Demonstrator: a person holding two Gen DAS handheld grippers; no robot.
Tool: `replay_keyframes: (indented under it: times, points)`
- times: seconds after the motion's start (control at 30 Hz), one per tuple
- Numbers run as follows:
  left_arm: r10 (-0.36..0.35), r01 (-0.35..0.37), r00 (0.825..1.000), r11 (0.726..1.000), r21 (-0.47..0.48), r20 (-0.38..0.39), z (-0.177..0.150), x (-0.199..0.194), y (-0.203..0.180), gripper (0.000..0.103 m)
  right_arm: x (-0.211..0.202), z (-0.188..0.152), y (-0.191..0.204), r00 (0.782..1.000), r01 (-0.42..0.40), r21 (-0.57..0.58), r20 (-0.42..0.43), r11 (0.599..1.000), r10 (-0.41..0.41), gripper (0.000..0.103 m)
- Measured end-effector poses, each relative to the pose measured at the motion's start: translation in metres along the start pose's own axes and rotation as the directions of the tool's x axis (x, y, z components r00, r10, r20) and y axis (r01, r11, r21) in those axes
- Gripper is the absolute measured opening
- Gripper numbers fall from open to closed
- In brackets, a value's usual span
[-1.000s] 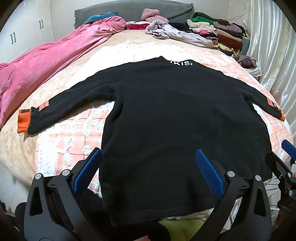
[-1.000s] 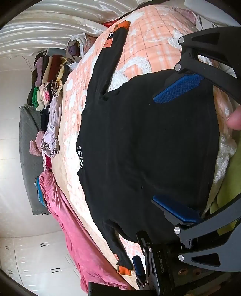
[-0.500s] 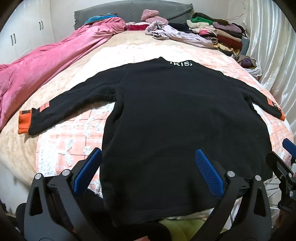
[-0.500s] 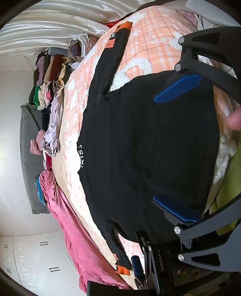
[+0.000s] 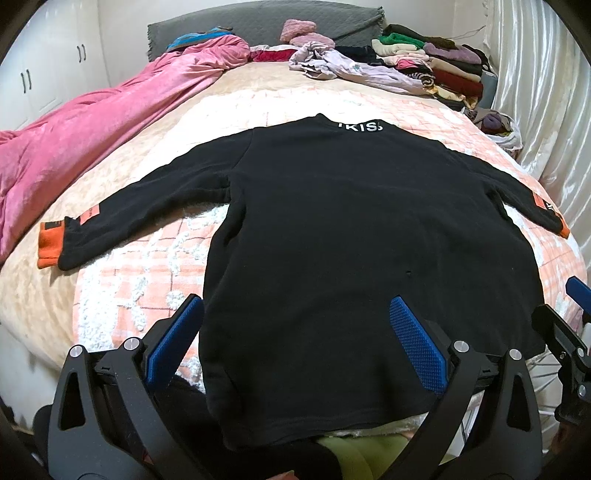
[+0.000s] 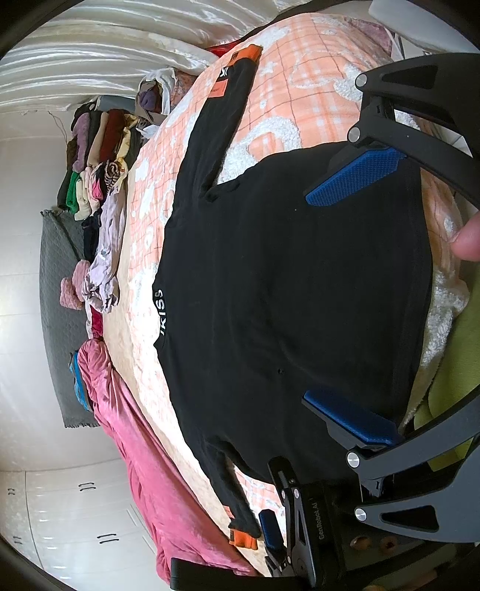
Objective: Fold small clothes
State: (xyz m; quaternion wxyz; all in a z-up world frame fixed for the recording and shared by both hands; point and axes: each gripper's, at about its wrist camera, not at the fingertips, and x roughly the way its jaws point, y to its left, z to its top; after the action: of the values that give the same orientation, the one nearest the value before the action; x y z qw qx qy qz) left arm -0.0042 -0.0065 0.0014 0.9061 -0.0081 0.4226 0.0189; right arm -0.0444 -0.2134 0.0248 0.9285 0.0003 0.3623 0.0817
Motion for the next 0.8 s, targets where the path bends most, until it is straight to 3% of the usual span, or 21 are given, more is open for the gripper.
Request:
replay_keyframes:
  times: [0.8]
  points:
    - [-0.001,0.001,1.000,1.000,-0.002,0.006,0.0001,-0.0021,0.0009,0.094,-0.0016,-0.0040,0.0003,1.000,0.004,0.000,0.004,1.000,-0.004,0.099]
